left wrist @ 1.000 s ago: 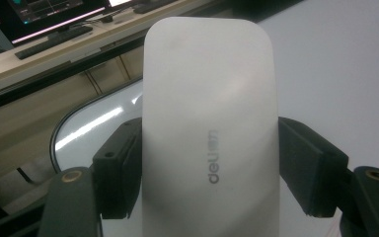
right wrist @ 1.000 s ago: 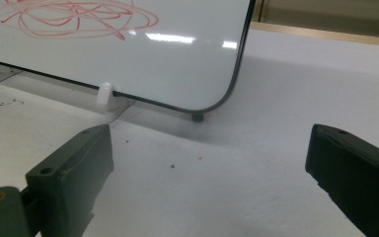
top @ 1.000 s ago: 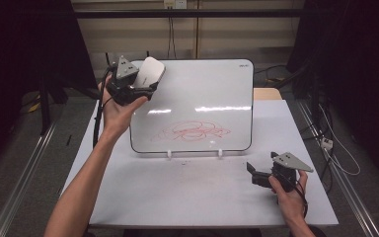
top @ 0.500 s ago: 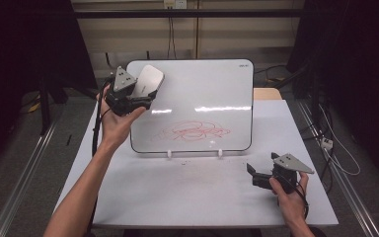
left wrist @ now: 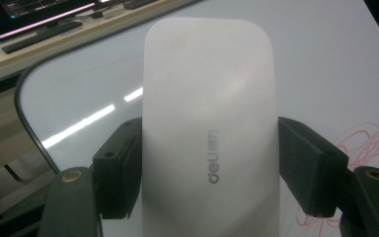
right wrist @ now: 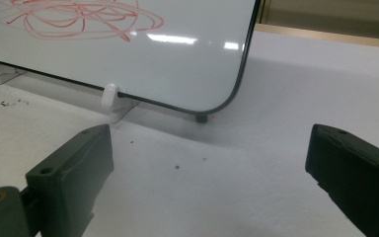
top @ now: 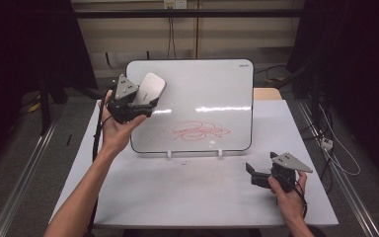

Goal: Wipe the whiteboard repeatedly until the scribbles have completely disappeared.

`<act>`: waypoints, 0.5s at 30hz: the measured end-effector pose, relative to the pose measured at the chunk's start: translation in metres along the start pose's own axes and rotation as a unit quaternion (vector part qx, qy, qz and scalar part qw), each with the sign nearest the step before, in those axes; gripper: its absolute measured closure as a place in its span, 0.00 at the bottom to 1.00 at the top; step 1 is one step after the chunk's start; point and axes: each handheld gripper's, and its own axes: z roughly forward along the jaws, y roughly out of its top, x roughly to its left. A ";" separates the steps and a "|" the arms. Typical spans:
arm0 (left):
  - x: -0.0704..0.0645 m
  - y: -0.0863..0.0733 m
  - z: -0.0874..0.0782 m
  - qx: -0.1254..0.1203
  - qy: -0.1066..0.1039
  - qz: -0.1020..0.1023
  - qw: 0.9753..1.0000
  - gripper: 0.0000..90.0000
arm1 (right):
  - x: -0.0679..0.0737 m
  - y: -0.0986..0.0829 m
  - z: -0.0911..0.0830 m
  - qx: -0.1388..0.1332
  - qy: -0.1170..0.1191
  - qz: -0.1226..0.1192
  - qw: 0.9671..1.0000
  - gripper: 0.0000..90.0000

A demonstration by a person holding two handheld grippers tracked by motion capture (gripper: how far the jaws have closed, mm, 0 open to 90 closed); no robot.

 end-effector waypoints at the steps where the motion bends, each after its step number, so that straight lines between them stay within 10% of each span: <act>1: -0.002 -0.002 0.001 0.000 -0.001 0.001 1.000 0.35 | 0.000 0.000 0.000 0.000 0.000 -0.001 1.000 0.05; 15: -0.032 -0.032 0.010 0.035 -0.026 0.028 0.999 0.35 | 0.000 -0.002 -0.003 -0.001 0.003 -0.003 1.000 0.05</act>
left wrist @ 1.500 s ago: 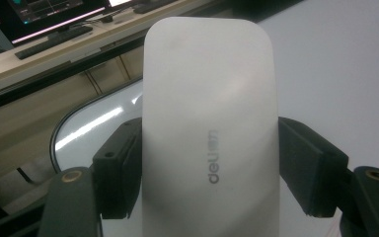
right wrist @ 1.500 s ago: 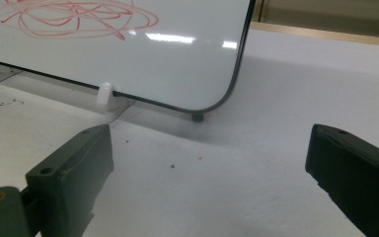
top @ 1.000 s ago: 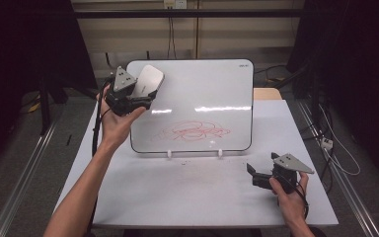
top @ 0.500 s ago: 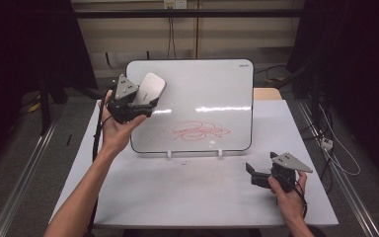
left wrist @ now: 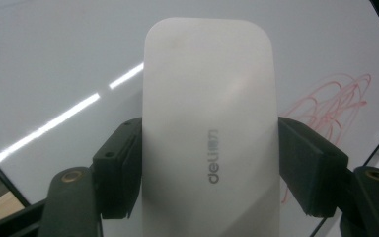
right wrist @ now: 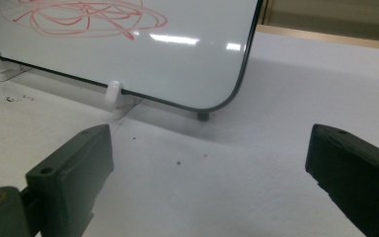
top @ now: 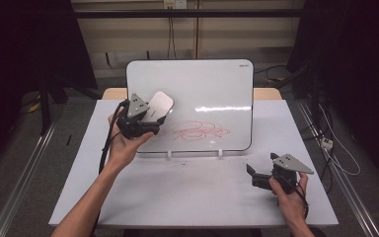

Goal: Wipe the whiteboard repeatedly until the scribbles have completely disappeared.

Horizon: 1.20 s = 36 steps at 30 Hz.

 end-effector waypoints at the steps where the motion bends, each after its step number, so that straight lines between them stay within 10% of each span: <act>1: 0.000 0.000 0.000 0.000 0.000 0.000 1.000 0.35 | 0.000 0.000 0.000 0.000 0.000 0.000 1.000 0.05; 21: -0.018 -0.025 0.020 0.039 0.029 0.056 0.997 0.35 | 0.002 0.000 -0.001 -0.001 0.001 -0.003 1.000 0.05; 32: -0.032 -0.035 0.029 0.046 0.082 0.124 0.988 0.35 | 0.001 0.000 -0.001 -0.001 0.000 -0.004 1.000 0.05; 36: -0.034 -0.036 0.030 0.041 0.084 0.122 0.988 0.35 | 0.002 0.000 -0.001 0.000 0.002 -0.004 1.000 0.05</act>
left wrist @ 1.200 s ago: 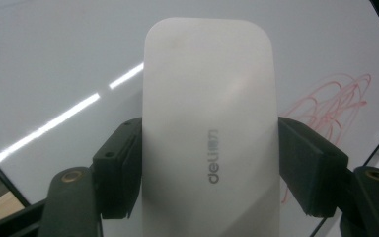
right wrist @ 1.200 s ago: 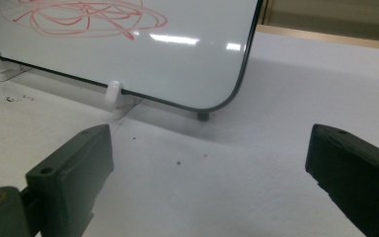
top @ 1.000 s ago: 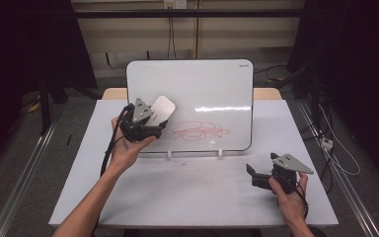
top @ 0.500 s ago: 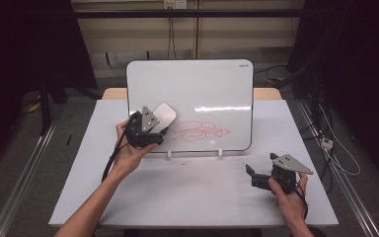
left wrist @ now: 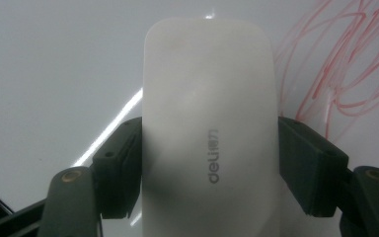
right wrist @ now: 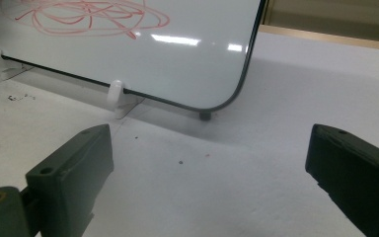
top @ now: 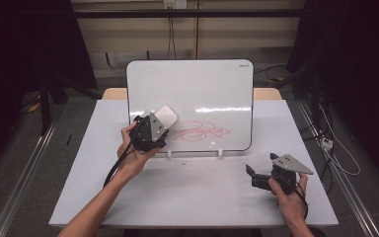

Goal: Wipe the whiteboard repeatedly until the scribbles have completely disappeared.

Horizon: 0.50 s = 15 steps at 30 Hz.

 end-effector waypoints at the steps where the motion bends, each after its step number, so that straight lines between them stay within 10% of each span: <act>1: -0.001 0.000 0.000 -0.001 0.003 0.000 1.000 0.35 | 0.000 0.000 0.000 0.000 0.000 0.000 1.000 0.05; 15: -0.012 -0.006 0.002 -0.021 0.007 -0.013 1.000 0.35 | 0.001 0.000 0.000 0.000 0.002 -0.001 1.000 0.05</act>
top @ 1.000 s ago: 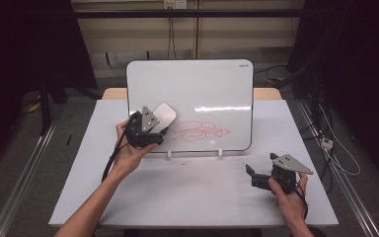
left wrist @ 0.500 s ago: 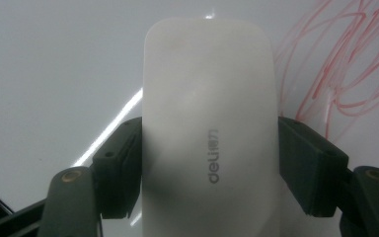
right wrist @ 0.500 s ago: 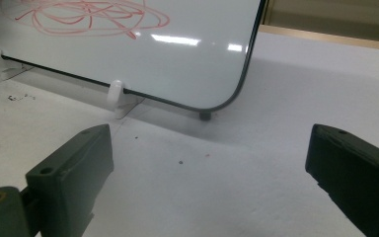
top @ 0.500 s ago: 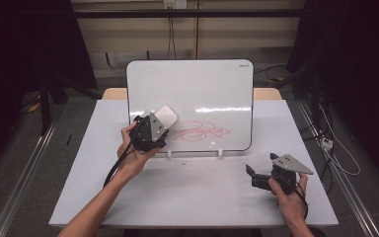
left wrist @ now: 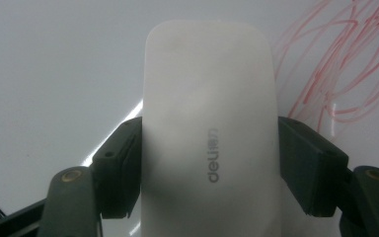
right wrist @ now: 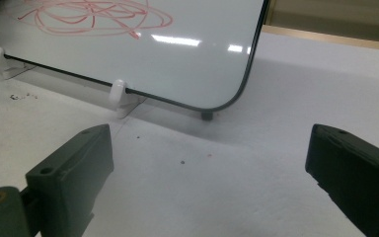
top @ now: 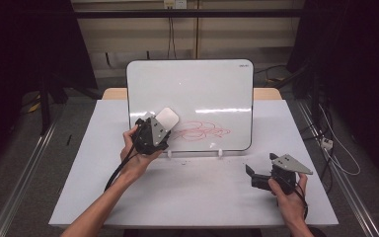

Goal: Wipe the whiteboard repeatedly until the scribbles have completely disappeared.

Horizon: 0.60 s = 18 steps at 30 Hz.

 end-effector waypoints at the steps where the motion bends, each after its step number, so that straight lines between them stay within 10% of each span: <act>1: -0.006 -0.001 0.000 -0.004 0.003 0.012 1.000 0.35 | 0.000 0.000 0.000 0.000 0.000 0.000 1.000 0.05; 18: -0.014 -0.001 0.001 -0.003 -0.008 0.028 1.000 0.35 | -0.001 0.000 0.000 0.000 0.000 0.000 1.000 0.05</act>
